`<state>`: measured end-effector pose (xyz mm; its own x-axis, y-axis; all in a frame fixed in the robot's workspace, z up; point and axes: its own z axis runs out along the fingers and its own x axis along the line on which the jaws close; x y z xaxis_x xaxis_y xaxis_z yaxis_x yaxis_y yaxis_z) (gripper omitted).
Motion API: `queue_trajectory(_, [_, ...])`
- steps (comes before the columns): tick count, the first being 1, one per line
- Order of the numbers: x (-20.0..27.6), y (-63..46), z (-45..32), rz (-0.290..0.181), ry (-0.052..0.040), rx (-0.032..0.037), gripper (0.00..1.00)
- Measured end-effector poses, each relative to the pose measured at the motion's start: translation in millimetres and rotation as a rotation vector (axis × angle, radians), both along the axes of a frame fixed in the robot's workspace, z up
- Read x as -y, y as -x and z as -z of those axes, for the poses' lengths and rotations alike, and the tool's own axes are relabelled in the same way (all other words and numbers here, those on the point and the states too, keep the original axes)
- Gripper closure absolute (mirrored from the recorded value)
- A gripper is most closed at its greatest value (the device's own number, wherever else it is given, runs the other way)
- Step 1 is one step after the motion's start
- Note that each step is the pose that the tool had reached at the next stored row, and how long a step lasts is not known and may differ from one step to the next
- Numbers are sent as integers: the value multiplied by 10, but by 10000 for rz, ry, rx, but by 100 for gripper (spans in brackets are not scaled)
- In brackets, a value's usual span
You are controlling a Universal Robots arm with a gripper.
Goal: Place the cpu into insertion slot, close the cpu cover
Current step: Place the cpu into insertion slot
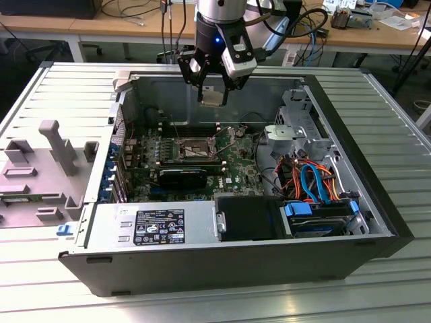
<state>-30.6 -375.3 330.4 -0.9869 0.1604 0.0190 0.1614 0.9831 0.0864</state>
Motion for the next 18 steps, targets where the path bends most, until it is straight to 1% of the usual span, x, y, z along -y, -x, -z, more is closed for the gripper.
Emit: queue_trajectory(18, [0,0,0,170,0,0,45])
